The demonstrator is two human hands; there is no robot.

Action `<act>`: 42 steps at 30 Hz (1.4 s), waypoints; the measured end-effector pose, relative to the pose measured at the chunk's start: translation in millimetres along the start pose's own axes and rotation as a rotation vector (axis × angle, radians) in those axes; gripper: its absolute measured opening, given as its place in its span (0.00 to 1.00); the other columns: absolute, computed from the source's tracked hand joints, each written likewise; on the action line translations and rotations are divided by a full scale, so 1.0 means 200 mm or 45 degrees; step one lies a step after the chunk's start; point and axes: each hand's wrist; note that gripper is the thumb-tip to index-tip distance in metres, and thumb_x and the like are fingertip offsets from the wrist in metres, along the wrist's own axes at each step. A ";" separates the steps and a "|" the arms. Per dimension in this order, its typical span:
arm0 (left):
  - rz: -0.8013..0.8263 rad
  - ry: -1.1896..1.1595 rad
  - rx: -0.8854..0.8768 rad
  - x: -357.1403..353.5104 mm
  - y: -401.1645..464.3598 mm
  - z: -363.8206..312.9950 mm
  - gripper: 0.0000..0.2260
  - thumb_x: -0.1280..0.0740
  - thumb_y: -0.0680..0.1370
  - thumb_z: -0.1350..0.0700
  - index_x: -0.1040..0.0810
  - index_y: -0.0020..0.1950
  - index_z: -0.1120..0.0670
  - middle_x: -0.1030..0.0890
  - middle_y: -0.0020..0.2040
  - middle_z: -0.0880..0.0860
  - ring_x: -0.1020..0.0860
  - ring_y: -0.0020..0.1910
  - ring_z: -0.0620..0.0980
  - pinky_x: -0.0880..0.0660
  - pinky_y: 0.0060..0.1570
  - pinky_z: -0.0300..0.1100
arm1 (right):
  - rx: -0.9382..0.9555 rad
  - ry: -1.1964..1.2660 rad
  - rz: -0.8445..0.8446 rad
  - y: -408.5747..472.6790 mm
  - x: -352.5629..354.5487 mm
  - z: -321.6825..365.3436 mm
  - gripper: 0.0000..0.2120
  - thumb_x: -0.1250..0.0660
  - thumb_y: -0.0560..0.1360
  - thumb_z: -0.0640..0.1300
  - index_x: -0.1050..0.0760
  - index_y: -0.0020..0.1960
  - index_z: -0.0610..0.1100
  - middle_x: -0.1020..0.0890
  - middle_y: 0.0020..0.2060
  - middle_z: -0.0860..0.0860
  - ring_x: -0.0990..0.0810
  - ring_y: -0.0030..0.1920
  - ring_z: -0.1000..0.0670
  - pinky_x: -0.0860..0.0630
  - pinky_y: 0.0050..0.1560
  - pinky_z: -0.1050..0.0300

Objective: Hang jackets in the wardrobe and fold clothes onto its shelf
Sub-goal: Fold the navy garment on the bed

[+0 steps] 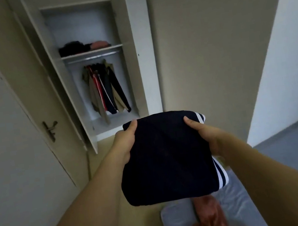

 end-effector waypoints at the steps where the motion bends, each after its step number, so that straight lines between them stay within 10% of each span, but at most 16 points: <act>1: -0.009 -0.016 -0.028 0.09 0.12 -0.06 0.25 0.36 0.75 0.34 0.20 0.58 0.54 0.15 0.48 0.51 0.17 0.46 0.52 0.21 0.41 0.44 | 0.052 -0.019 -0.015 0.13 -0.10 0.08 0.33 0.26 0.63 0.65 0.22 0.56 0.43 0.14 0.47 0.45 0.15 0.46 0.44 0.18 0.37 0.52; 6: -0.047 -0.016 -0.048 0.56 0.73 -0.34 0.33 0.38 0.75 0.31 0.26 0.67 0.56 0.19 0.55 0.54 0.19 0.53 0.54 0.23 0.57 0.49 | 0.230 -0.138 -0.123 0.78 -0.61 0.50 0.37 0.26 0.62 0.66 0.23 0.60 0.41 0.16 0.52 0.45 0.16 0.50 0.43 0.21 0.56 0.46; 11: -0.099 0.011 -0.149 0.87 1.43 -0.72 0.35 0.38 0.74 0.31 0.27 0.69 0.57 0.19 0.54 0.52 0.20 0.50 0.50 0.23 0.45 0.41 | 0.315 -0.094 -0.093 1.39 -0.99 0.90 0.29 0.27 0.66 0.65 0.23 0.54 0.43 0.16 0.48 0.47 0.16 0.45 0.47 0.20 0.32 0.58; 17: -0.152 -0.017 -0.239 0.95 2.31 -1.04 0.34 0.36 0.76 0.34 0.30 0.71 0.59 0.20 0.52 0.51 0.21 0.46 0.48 0.27 0.33 0.37 | 0.367 -0.061 -0.118 2.22 -1.16 1.33 0.35 0.27 0.67 0.64 0.26 0.63 0.40 0.18 0.54 0.44 0.18 0.52 0.42 0.21 0.52 0.48; 23: -0.306 -0.039 -0.316 1.11 3.11 -1.41 0.32 0.36 0.77 0.38 0.32 0.71 0.60 0.22 0.52 0.53 0.23 0.43 0.48 0.27 0.36 0.38 | 0.320 -0.048 0.072 3.01 -1.40 1.79 0.23 0.29 0.69 0.63 0.23 0.51 0.44 0.15 0.39 0.48 0.16 0.42 0.46 0.22 0.32 0.55; 26: -0.356 -0.055 -0.333 1.22 3.41 -1.58 0.30 0.37 0.79 0.40 0.32 0.71 0.60 0.22 0.56 0.55 0.24 0.45 0.49 0.27 0.39 0.39 | 0.310 -0.052 0.093 3.33 -1.55 2.00 0.26 0.29 0.69 0.63 0.24 0.56 0.44 0.17 0.48 0.45 0.18 0.47 0.45 0.23 0.36 0.53; 34: -0.292 -0.227 -0.338 1.50 4.64 -1.92 0.10 0.41 0.74 0.59 0.20 0.41 0.57 0.18 0.29 0.52 0.20 0.27 0.49 0.26 0.25 0.38 | 0.422 -0.072 0.077 4.58 -1.91 2.57 0.20 0.36 0.74 0.55 0.22 0.60 0.42 0.16 0.50 0.43 0.17 0.50 0.43 0.21 0.49 0.49; 42: -0.392 -0.097 -0.404 1.62 5.88 -2.49 0.07 0.40 0.79 0.61 0.24 0.53 0.59 0.21 0.46 0.55 0.23 0.40 0.51 0.29 0.30 0.39 | 0.542 -0.093 -0.099 5.61 -2.13 3.31 0.16 0.40 0.77 0.48 0.24 0.60 0.41 0.17 0.51 0.41 0.18 0.51 0.41 0.21 0.52 0.47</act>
Point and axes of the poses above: each hand's wrist, its own y-axis towards the middle knuckle, its own x-axis out of the back of the hand, z = x × y
